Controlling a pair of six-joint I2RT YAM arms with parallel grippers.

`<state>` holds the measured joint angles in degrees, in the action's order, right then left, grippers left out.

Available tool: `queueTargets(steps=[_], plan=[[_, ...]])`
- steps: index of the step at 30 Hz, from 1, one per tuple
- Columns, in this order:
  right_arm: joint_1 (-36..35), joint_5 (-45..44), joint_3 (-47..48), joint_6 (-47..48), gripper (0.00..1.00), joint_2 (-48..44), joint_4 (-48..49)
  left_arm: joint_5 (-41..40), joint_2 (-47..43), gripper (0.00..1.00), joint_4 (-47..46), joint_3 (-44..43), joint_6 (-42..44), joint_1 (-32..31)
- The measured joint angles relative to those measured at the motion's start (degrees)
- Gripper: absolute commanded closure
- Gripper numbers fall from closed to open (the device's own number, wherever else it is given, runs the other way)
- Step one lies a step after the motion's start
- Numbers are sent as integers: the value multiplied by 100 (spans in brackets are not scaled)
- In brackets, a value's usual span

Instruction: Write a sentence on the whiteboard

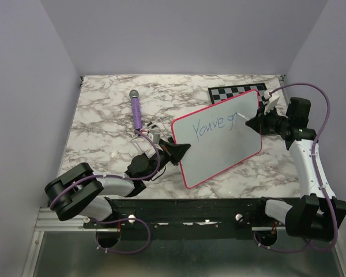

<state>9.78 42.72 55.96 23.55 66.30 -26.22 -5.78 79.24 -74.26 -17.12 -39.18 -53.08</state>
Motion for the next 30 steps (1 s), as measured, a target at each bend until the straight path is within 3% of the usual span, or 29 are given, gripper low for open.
queueTargets(steps=[30], plan=[[0,-245,0,378,100,-11,-435,-2,0,100,7,0,-17,0]])
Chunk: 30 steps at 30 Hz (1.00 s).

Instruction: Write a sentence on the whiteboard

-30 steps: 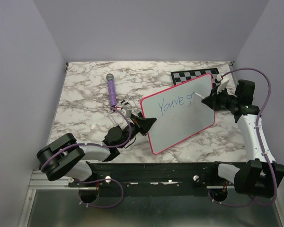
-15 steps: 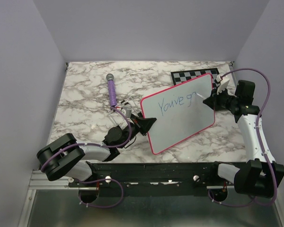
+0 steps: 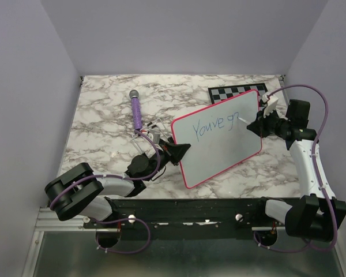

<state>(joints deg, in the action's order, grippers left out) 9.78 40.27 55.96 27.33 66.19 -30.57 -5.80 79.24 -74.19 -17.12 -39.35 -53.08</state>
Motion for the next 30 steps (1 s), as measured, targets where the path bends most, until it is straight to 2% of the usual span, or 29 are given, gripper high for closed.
queueTargets(steps=[30], plan=[[-9,330,188,-315,99,-20,-11,24,50,100,-39,0,4,-2]])
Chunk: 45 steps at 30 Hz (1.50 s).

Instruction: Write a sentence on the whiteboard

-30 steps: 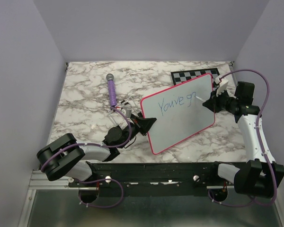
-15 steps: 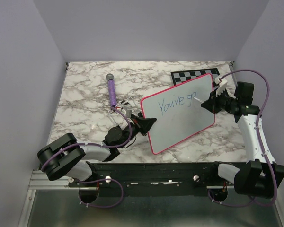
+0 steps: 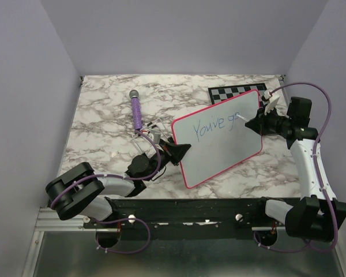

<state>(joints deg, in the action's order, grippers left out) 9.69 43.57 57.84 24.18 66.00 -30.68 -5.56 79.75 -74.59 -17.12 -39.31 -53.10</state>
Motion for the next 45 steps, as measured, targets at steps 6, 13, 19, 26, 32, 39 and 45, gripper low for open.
queueTargets(steps=[6,13,19,26,32,39,45], plan=[[0,2,0,-26,99,0,22,4,0,100,0,0,0,0],[0,50,0,-15,99,122,15,4,4,100,-4,0,0,0],[0,70,0,-13,99,184,15,-2,9,100,-2,0,-26,2],[0,70,0,79,99,184,-28,-2,9,100,-2,0,-37,2],[0,68,-4,162,100,184,-168,-2,37,100,-28,0,-42,2],[0,63,-4,181,99,184,-210,-2,42,100,-31,7,-42,2],[0,-28,-4,179,99,184,-221,-7,42,100,-33,13,-52,2]])
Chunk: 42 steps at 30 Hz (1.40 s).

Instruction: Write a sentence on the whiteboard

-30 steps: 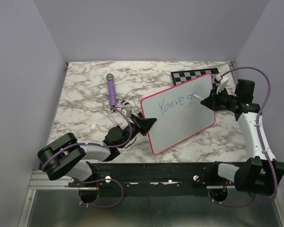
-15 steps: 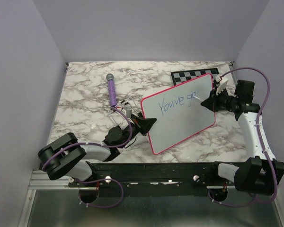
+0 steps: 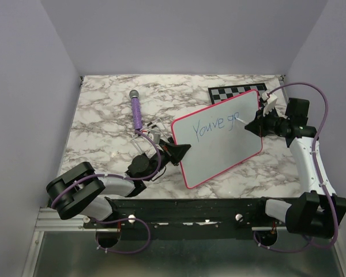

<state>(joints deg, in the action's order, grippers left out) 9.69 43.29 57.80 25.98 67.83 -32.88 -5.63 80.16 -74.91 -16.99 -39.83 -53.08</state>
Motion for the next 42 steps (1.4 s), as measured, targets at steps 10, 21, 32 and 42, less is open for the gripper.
queueTargets(steps=[10,21,32,42], plan=[[0,-79,0,-4,99,-22,-26,-2,0,100,0,9,-13,0],[256,-107,398,-164,99,-422,107,13,0,100,-15,9,13,-2],[317,-208,339,-190,100,-59,175,31,39,100,-68,20,13,-2],[317,-98,278,-186,100,181,192,37,79,100,-103,20,13,-2]])
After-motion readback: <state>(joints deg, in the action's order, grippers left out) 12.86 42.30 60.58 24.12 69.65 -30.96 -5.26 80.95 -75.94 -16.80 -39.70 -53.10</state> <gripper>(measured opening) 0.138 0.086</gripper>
